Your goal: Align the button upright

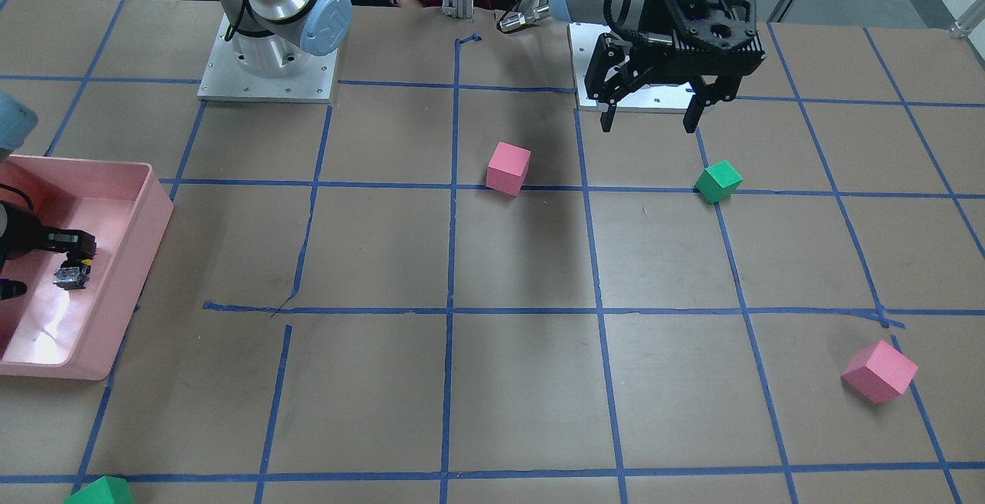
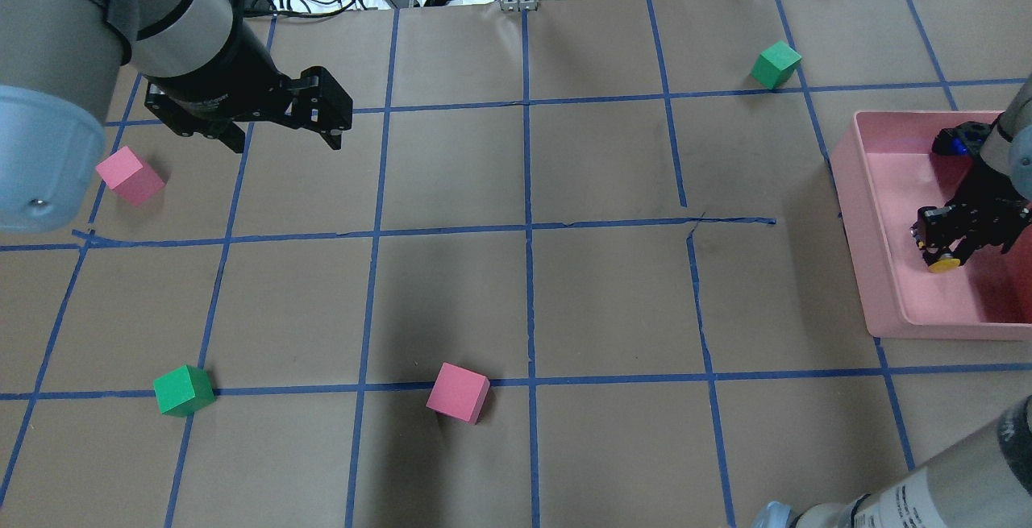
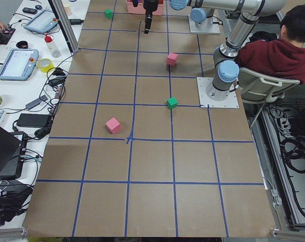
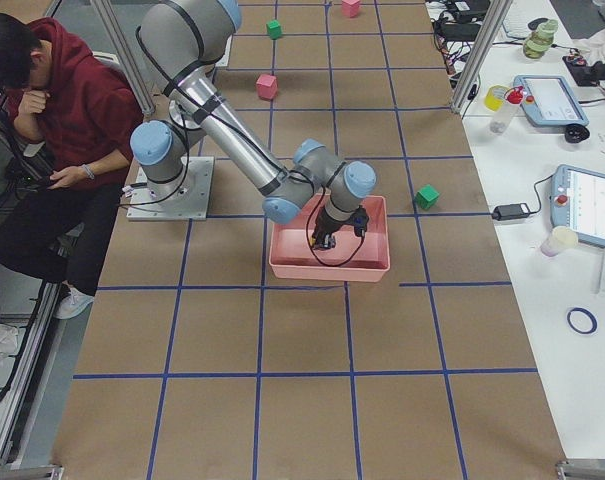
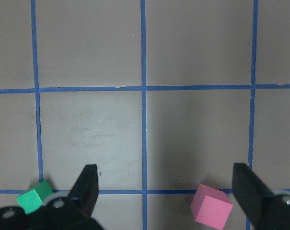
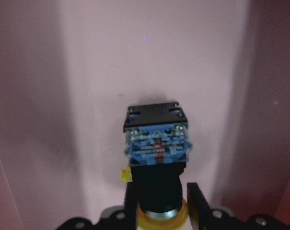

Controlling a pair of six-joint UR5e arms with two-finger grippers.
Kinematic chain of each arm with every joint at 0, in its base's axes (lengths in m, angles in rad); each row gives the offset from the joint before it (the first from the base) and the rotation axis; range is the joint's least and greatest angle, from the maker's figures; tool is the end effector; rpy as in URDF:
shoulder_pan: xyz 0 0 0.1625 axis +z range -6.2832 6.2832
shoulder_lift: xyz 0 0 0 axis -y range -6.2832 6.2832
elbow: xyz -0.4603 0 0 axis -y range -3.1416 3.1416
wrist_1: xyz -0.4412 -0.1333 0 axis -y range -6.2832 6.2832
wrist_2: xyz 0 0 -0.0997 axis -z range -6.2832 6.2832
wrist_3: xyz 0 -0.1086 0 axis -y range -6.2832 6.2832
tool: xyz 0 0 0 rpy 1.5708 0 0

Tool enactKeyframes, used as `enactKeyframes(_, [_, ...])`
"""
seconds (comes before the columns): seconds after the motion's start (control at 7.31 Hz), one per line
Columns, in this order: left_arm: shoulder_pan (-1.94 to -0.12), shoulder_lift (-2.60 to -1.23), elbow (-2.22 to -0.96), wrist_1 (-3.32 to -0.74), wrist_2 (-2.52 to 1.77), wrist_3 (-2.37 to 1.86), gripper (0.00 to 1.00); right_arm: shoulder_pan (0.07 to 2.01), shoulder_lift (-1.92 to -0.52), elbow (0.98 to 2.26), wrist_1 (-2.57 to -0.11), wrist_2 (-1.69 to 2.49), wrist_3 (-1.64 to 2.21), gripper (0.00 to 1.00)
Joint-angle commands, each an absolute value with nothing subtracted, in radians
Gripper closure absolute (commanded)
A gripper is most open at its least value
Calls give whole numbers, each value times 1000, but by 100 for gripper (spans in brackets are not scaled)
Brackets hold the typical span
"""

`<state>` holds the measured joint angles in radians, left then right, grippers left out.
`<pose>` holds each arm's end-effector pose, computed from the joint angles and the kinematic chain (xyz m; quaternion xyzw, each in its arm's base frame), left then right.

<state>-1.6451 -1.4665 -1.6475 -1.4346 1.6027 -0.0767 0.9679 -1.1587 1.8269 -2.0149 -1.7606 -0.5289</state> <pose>-0.1673 -0.4981 0.5416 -0.0025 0.9965 -0.0828 0.0097 -0.2497 -0.5616 0.1848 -0.0260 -0.9890 -0.1444 0.0198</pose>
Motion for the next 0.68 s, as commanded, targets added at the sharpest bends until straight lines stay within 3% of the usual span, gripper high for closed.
enactKeyframes(0.0, [-1644,-1466,-1646,-1434,1601,-77,0,968,-1176,1821,-2011,-1758,-509,100])
enactKeyframes(0.55, [-1641,-1468,-1647,-1434,1601,-77,0,980,-1236,1677,-1884,-1666,-477,100])
